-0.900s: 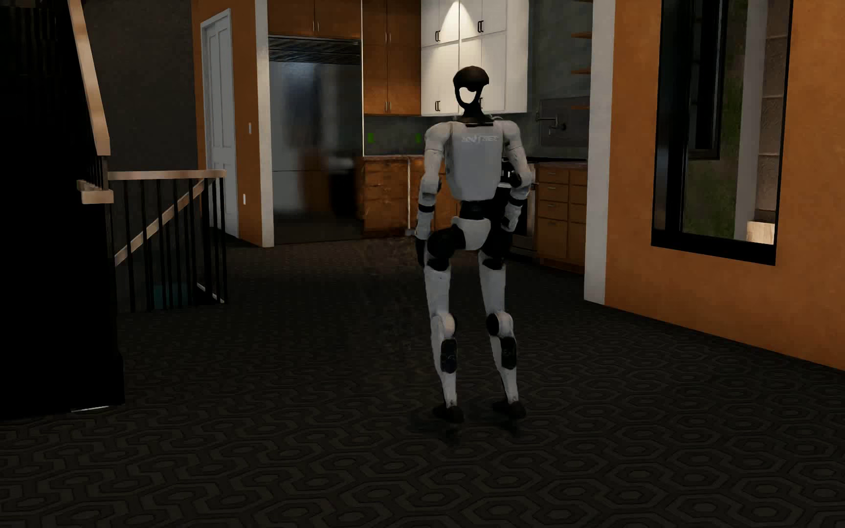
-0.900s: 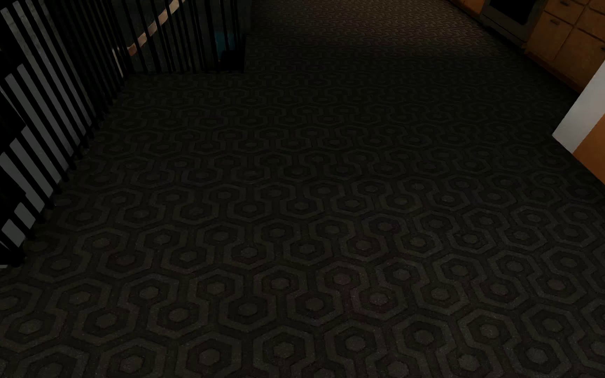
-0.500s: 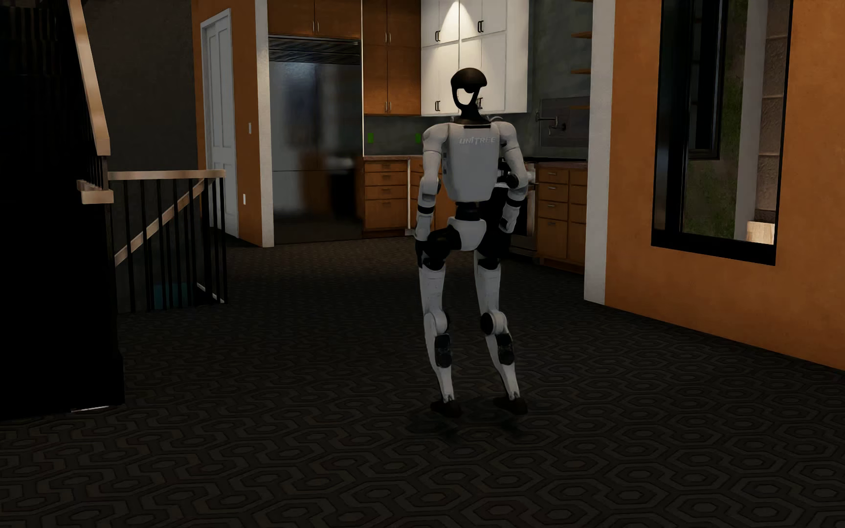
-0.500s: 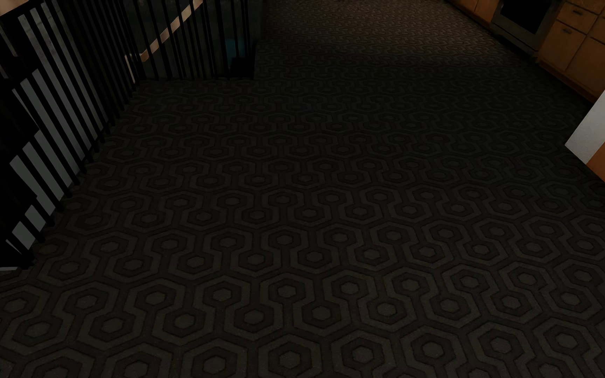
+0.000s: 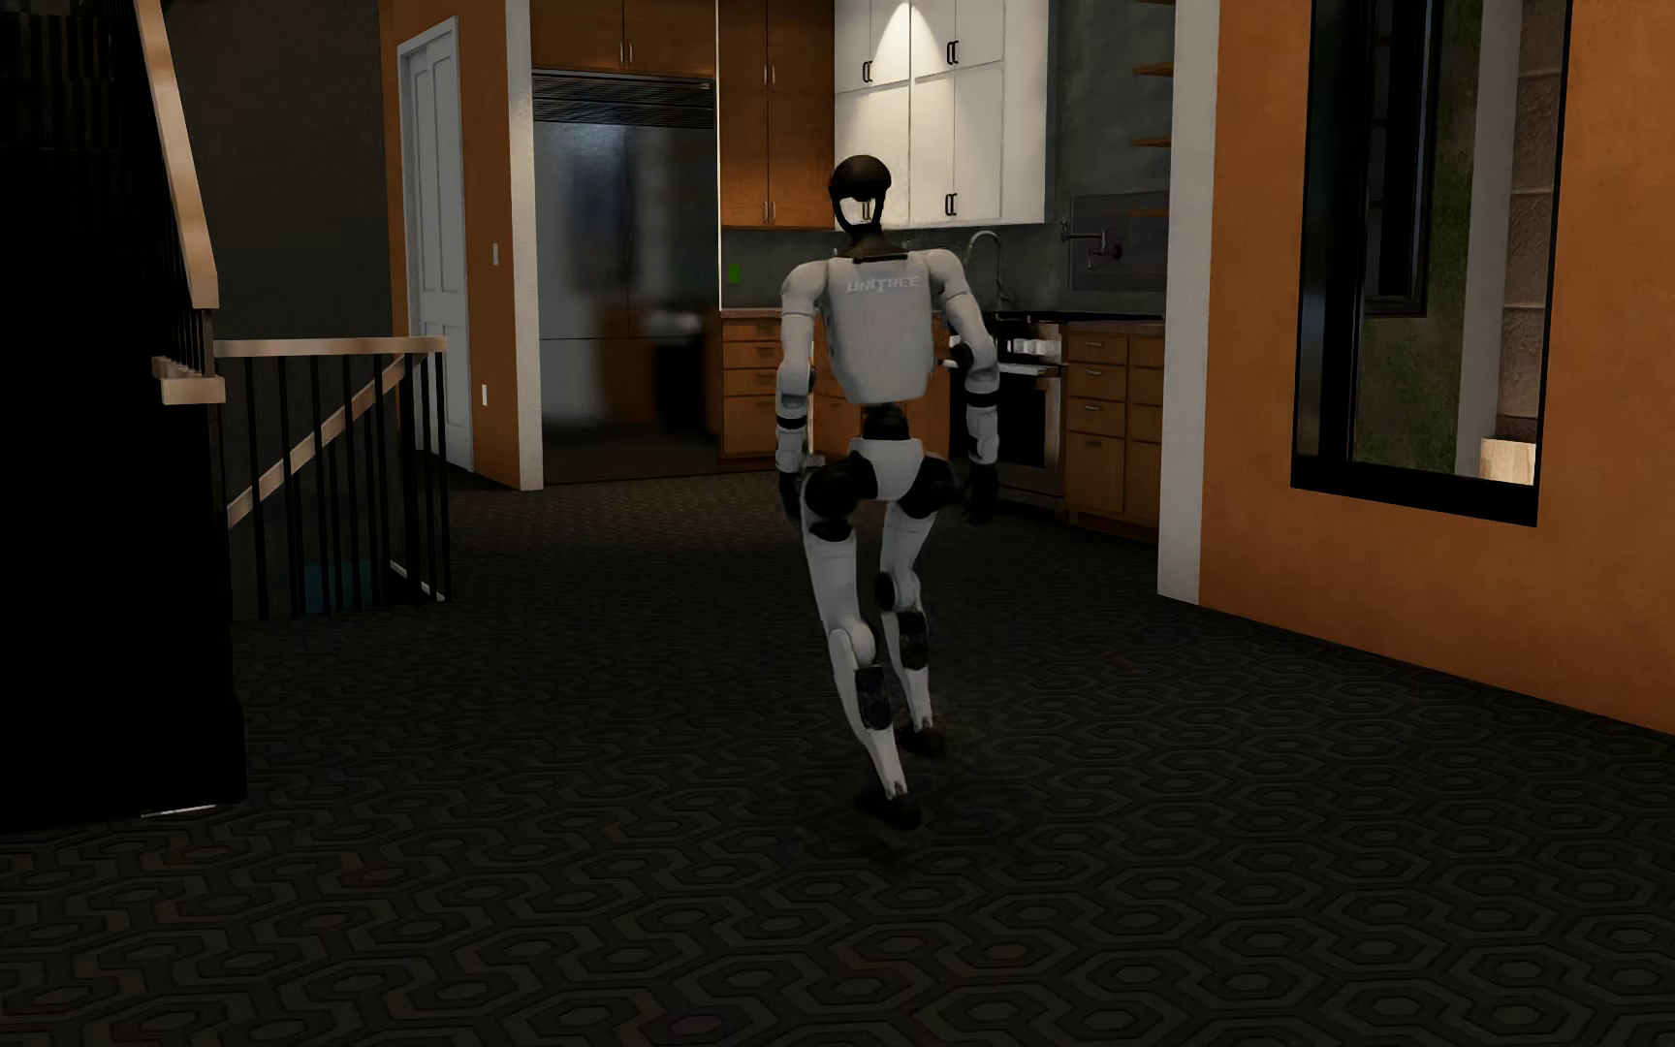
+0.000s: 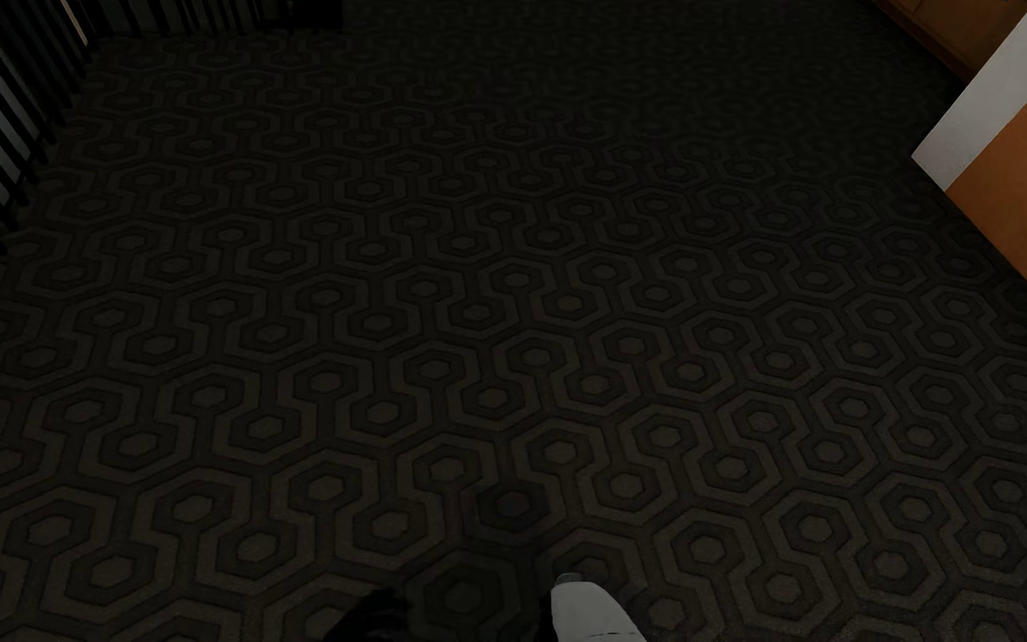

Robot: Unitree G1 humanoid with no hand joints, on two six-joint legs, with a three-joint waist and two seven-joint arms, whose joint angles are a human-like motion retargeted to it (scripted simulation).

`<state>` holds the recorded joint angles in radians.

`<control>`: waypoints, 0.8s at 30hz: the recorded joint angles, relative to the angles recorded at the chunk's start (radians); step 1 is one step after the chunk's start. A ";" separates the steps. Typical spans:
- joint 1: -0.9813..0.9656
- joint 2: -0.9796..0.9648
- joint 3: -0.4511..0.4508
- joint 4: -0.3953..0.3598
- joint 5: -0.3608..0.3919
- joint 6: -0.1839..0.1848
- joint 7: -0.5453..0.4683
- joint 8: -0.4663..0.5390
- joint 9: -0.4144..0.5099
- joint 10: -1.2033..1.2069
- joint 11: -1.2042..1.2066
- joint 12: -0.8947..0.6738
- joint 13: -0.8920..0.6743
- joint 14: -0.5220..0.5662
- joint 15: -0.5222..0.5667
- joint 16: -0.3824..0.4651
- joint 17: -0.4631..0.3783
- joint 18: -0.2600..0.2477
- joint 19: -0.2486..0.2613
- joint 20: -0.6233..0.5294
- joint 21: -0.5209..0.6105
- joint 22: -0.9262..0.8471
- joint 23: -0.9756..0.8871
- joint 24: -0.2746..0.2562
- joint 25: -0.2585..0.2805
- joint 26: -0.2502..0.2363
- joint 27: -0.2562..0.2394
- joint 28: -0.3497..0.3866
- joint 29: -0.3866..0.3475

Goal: Move forward

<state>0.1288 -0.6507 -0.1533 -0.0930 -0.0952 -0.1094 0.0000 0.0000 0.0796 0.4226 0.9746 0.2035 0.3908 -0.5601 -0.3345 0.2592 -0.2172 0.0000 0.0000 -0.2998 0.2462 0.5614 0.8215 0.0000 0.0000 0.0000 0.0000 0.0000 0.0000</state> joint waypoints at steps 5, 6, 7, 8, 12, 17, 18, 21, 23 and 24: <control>0.184 -0.070 -0.035 0.026 -0.063 0.006 0.000 0.000 0.040 0.021 -0.338 -0.123 0.030 -0.138 0.162 -0.028 -0.005 0.000 0.000 0.043 -0.079 -0.290 0.141 0.000 0.000 0.000 0.000 0.000 0.000; 0.214 -0.067 -0.048 0.041 -0.072 0.015 0.000 0.000 0.033 0.022 -0.330 -0.135 0.030 -0.132 0.188 -0.036 -0.008 0.000 0.000 0.043 -0.103 -0.320 0.165 0.000 0.000 0.000 0.000 0.000 0.000; 0.232 -0.065 -0.059 0.060 -0.072 0.031 0.000 0.000 0.021 0.014 -0.291 -0.140 0.031 -0.085 0.252 -0.042 -0.015 0.000 0.000 0.037 -0.113 -0.338 0.182 0.000 0.000 0.000 0.000 0.000 0.000; 0.236 -0.073 -0.057 0.080 -0.053 0.054 0.000 0.000 0.016 0.011 -0.244 -0.139 0.022 0.018 0.317 -0.044 -0.024 0.000 0.000 0.027 -0.100 -0.342 0.198 0.000 0.000 0.000 0.000 0.000 0.000; -0.051 0.086 0.008 0.080 0.053 0.085 0.000 0.000 0.043 0.616 -0.158 -0.122 -0.070 0.775 0.222 0.016 -0.048 0.000 0.000 -0.115 -0.025 -0.198 0.159 0.000 0.000 0.000 0.000 0.000 0.000; -0.551 0.497 0.128 0.064 0.087 0.068 0.000 0.000 0.039 0.930 -0.304 0.004 -0.123 0.639 0.081 0.054 -0.058 0.000 0.000 -0.188 -0.046 0.041 -0.191 0.000 0.000 0.000 0.000 0.000 0.000; -0.593 0.591 0.157 0.062 0.093 0.059 0.000 0.000 0.041 0.777 -0.347 0.049 -0.132 0.702 0.052 0.059 -0.052 0.000 0.000 -0.165 -0.058 0.081 -0.260 0.000 0.000 0.000 0.000 0.000 0.000; -0.625 0.834 0.225 0.061 0.100 0.054 0.000 0.000 0.033 0.228 -0.427 0.179 -0.165 0.720 -0.041 0.052 -0.046 0.000 0.000 -0.052 -0.093 0.189 -0.431 0.000 0.000 0.000 0.000 0.000 0.000; -0.595 0.989 0.260 0.076 0.106 0.074 0.000 0.000 0.024 0.039 -0.456 0.246 -0.175 0.385 -0.089 0.033 -0.048 0.000 0.000 0.015 -0.119 0.247 -0.506 0.000 0.000 0.000 0.000 0.000 0.000; -0.599 1.039 0.284 0.080 0.097 0.075 0.000 0.000 0.013 0.052 -0.450 0.273 -0.174 0.287 -0.088 0.024 -0.046 0.000 0.000 0.044 -0.129 0.267 -0.526 0.000 0.000 0.000 0.000 0.000 0.000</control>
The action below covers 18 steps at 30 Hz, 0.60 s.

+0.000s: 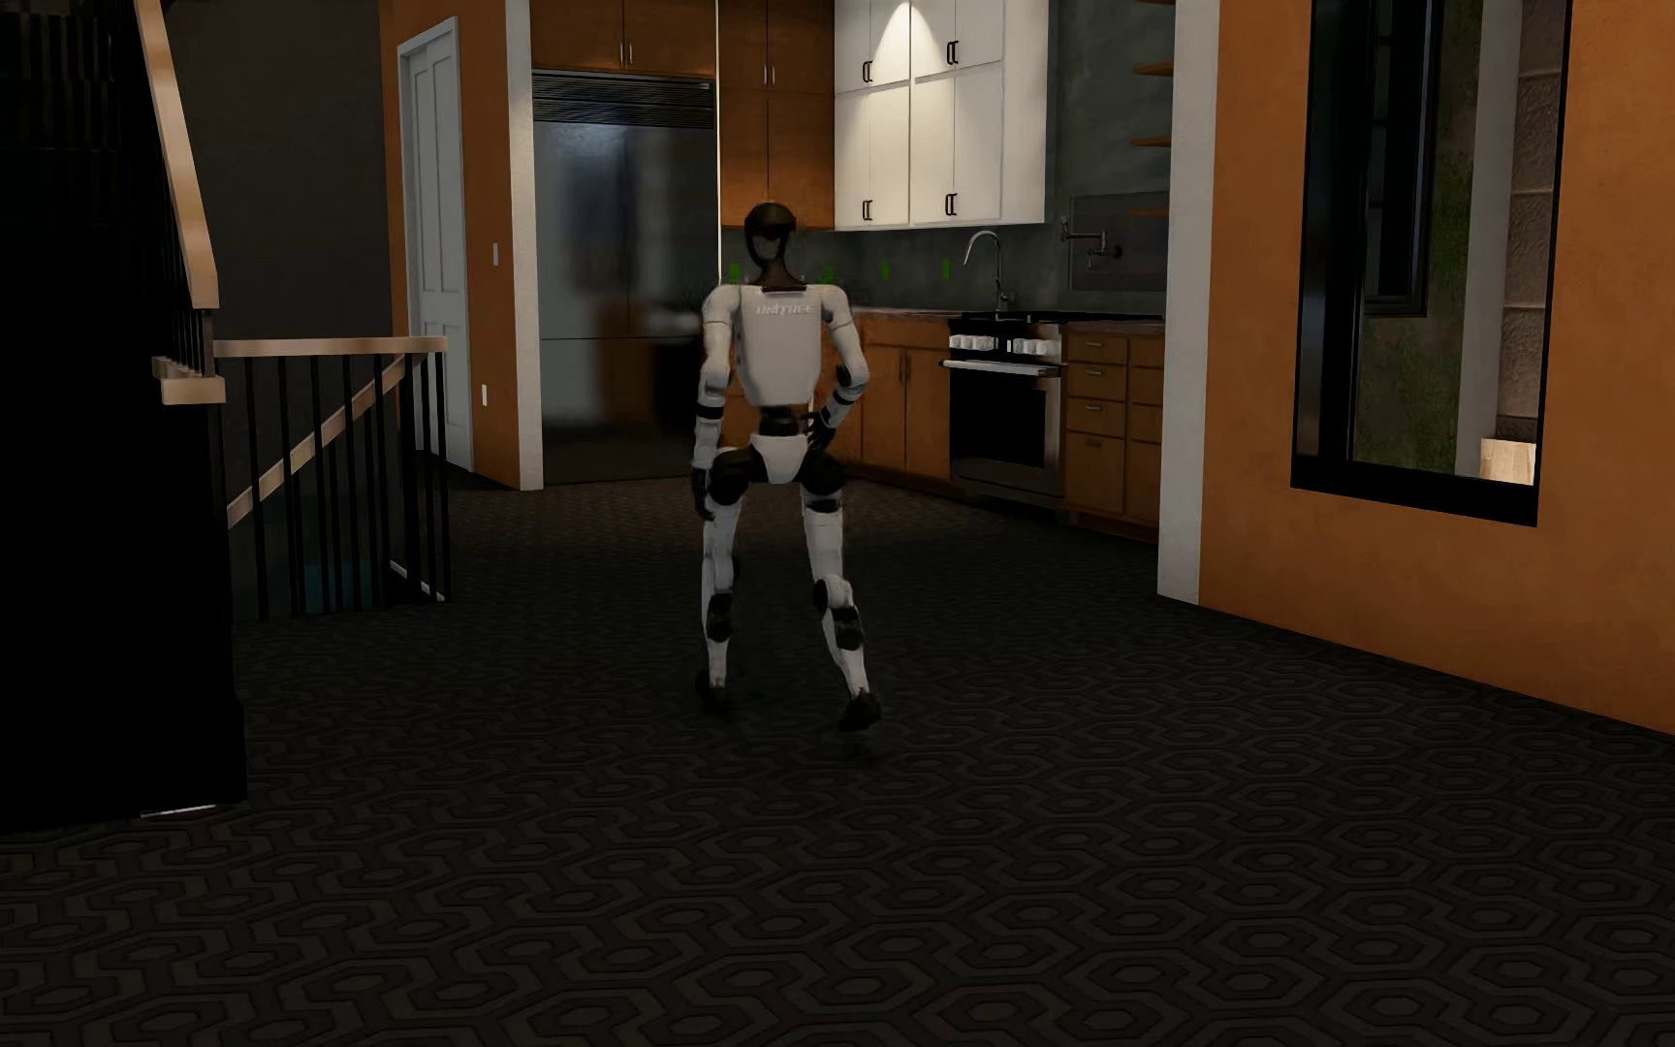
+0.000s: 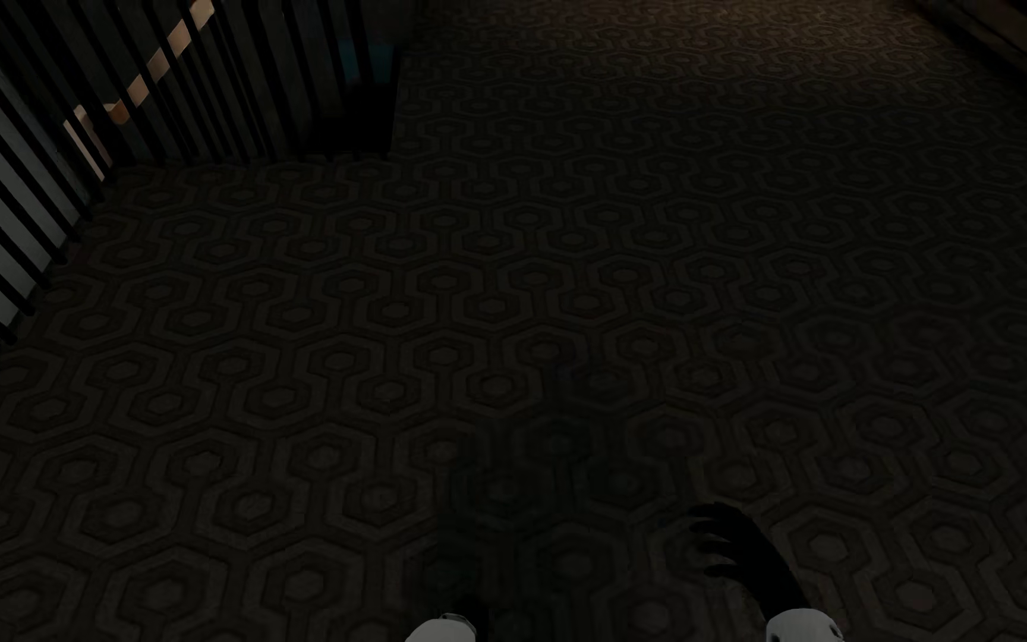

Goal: Move forward

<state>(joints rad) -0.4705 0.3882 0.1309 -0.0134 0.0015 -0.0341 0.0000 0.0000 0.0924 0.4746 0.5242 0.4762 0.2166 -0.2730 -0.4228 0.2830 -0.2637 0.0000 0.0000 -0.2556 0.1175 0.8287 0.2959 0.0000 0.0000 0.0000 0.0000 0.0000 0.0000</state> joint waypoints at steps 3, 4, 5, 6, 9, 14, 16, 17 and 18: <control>-0.060 0.038 0.074 -0.005 -0.086 -0.029 0.000 0.000 -0.054 0.047 0.157 0.062 0.041 0.264 0.271 -0.023 0.014 0.000 0.000 0.053 0.021 0.055 0.042 0.000 0.000 0.000 0.000 0.000 0.000; -0.099 -0.019 0.056 -0.019 -0.121 -0.043 0.000 0.000 -0.057 0.104 0.322 0.062 0.057 0.504 0.454 -0.030 0.017 0.000 0.000 0.042 0.048 0.086 0.088 0.000 0.000 0.000 0.000 0.000 0.000; -0.085 -0.105 0.033 -0.036 -0.143 -0.062 0.000 0.000 -0.036 0.191 0.524 0.040 0.065 0.588 0.588 -0.026 0.018 0.000 0.000 0.002 0.085 0.116 0.155 0.000 0.000 0.000 0.000 0.000 0.000; -0.039 -0.217 0.006 -0.059 -0.163 -0.087 0.000 0.000 -0.019 0.241 0.715 0.005 0.063 0.557 0.605 -0.010 0.020 0.000 0.000 -0.063 0.130 0.115 0.226 0.000 0.000 0.000 0.000 0.000 0.000; 0.170 -0.532 -0.104 -0.090 -0.150 -0.106 0.000 0.000 -0.002 0.253 0.931 -0.080 0.123 0.418 0.372 0.017 0.022 0.000 0.000 -0.126 0.184 -0.018 0.377 0.000 0.000 0.000 0.000 0.000 0.000; 0.530 -0.783 -0.199 -0.102 -0.155 -0.094 0.000 0.000 0.000 0.140 0.261 -0.245 0.239 0.220 0.361 0.004 0.030 0.000 0.000 -0.002 0.075 -0.297 0.640 0.000 0.000 0.000 0.000 0.000 0.000; 0.639 -0.805 -0.217 -0.105 -0.158 -0.104 0.000 0.000 -0.010 0.123 0.008 -0.298 0.252 0.141 0.282 0.008 0.025 0.000 0.000 0.018 0.018 -0.411 0.708 0.000 0.000 0.000 0.000 0.000 0.000; 0.693 -0.802 -0.244 -0.093 -0.167 -0.104 0.000 0.000 -0.014 0.119 -0.084 -0.319 0.252 0.100 0.270 0.007 0.022 0.000 0.000 0.022 -0.008 -0.451 0.730 0.000 0.000 0.000 0.000 0.000 0.000; 0.743 -0.805 -0.272 -0.077 -0.175 -0.104 0.000 0.000 -0.025 0.120 -0.282 -0.330 0.251 0.069 0.295 0.005 0.020 0.000 0.000 0.022 -0.028 -0.479 0.741 0.000 0.000 0.000 0.000 0.000 0.000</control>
<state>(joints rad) 0.2724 -0.4170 -0.1412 -0.0906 -0.1739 -0.1384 0.0000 0.0000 0.0678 0.5950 0.2422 0.1467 0.4672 -0.2040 -0.1281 0.2878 -0.2442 0.0000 0.0000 -0.2333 0.0895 0.3493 1.0366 0.0000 0.0000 0.0000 0.0000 0.0000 0.0000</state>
